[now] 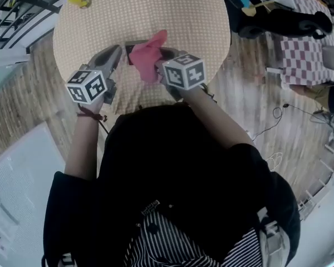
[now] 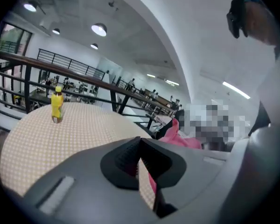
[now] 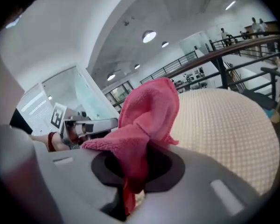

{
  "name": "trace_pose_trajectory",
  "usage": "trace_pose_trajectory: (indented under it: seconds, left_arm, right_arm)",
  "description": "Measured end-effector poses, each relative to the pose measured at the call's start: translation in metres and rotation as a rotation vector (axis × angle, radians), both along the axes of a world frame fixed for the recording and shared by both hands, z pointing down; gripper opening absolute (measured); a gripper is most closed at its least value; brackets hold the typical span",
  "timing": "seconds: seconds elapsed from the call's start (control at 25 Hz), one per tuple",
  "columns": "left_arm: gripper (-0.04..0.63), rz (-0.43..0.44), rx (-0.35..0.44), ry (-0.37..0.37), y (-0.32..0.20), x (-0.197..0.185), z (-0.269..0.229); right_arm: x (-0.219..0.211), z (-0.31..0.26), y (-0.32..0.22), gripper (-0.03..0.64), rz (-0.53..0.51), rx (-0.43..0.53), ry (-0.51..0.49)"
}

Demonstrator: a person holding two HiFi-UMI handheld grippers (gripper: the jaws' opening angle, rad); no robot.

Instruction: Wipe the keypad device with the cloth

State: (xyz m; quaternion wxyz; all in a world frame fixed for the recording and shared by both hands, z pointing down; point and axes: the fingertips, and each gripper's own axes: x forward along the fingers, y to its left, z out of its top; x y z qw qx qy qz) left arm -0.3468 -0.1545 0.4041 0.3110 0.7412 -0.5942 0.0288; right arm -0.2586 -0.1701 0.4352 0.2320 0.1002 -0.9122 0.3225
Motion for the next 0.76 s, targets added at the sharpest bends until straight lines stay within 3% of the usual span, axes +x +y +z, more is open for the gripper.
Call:
trace_pose_trajectory:
  seconds: [0.24, 0.44, 0.56, 0.76]
  left_arm:
    - [0.005, -0.092, 0.16, -0.021, 0.025, 0.016, -0.089]
    - [0.005, -0.113, 0.234, -0.013, 0.06, 0.002, -0.129]
    - [0.005, -0.144, 0.266, -0.016, 0.075, 0.005, -0.104]
    - [0.005, -0.121, 0.201, -0.059, 0.077, 0.07, -0.049]
  right_arm:
    - [0.028, -0.096, -0.022, 0.063, 0.071, 0.03, -0.169]
    - [0.0, -0.142, 0.002, 0.063, 0.049, 0.099, -0.238]
    - [-0.002, -0.116, 0.012, 0.063, 0.007, 0.12, -0.231]
    - [0.055, -0.062, 0.003, 0.063, -0.004, 0.095, -0.236]
